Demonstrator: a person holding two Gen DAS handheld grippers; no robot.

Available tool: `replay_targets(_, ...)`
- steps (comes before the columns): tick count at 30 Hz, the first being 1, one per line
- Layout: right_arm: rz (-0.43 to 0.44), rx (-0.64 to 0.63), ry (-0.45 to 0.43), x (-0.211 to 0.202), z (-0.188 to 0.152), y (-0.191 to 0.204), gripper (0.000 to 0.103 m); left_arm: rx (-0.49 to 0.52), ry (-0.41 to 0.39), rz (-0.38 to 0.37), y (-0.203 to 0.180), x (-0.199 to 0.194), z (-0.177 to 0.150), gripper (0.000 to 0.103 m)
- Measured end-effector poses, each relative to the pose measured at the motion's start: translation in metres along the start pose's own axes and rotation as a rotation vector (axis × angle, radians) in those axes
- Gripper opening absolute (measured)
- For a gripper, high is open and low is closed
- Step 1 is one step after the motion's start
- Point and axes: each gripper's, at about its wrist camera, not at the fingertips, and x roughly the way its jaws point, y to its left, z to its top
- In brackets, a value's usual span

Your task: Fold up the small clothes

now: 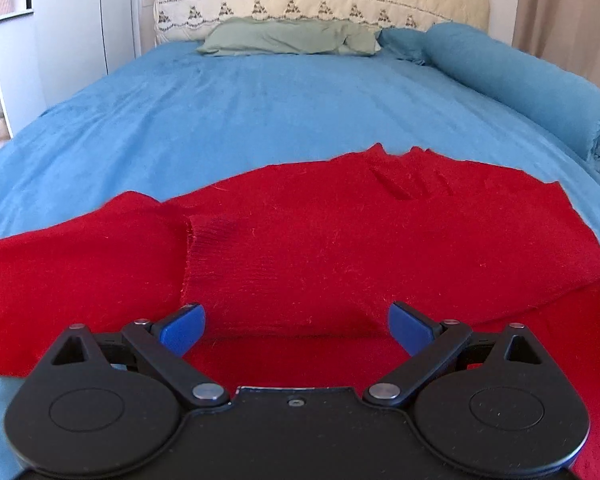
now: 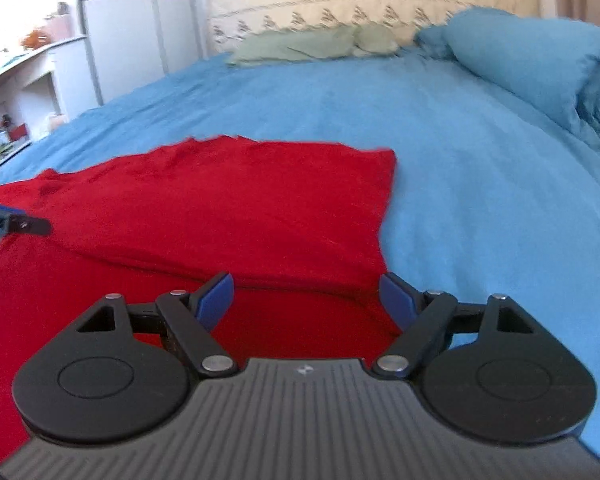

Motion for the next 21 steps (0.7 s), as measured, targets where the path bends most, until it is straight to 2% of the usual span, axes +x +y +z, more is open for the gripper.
replay_targets(1,-0.001,-0.017,-0.009,-0.002,-0.001,0.002,0.098,0.001,0.017,0.001,0.001,0.003,-0.002,0.1)
replay_targets(3,-0.014,-0.02,0.029,0.001,-0.005,0.0,0.098,-0.001,0.047,0.005,0.002,0.008,-0.006,0.1)
replay_targets(6,-0.025,-0.015,0.037,0.0,-0.011,0.002,0.098,-0.019,0.048,0.008,0.004,-0.001,-0.005,0.1)
replay_targets(10,-0.033,-0.061,-0.029,-0.022,0.002,0.022,0.099,-0.086,-0.012,-0.004,0.021,-0.038,0.0,0.1)
replay_targets(13,0.001,-0.115,-0.047,-0.036,0.023,0.05,0.099,-0.158,-0.072,0.056,0.049,-0.082,0.009,0.1)
replay_targets(16,0.029,-0.163,-0.062,-0.047,0.045,0.091,0.103,-0.26,-0.121,0.151,0.087,-0.131,0.009,0.103)
replay_targets(18,0.043,-0.188,-0.065,-0.051,0.053,0.119,0.103,-0.344,-0.138,0.205,0.122,-0.156,0.0,0.103)
replay_targets(21,0.087,-0.185,-0.033,-0.048,0.057,0.16,0.103,-0.447,-0.147,0.263,0.177,-0.174,-0.027,0.103)
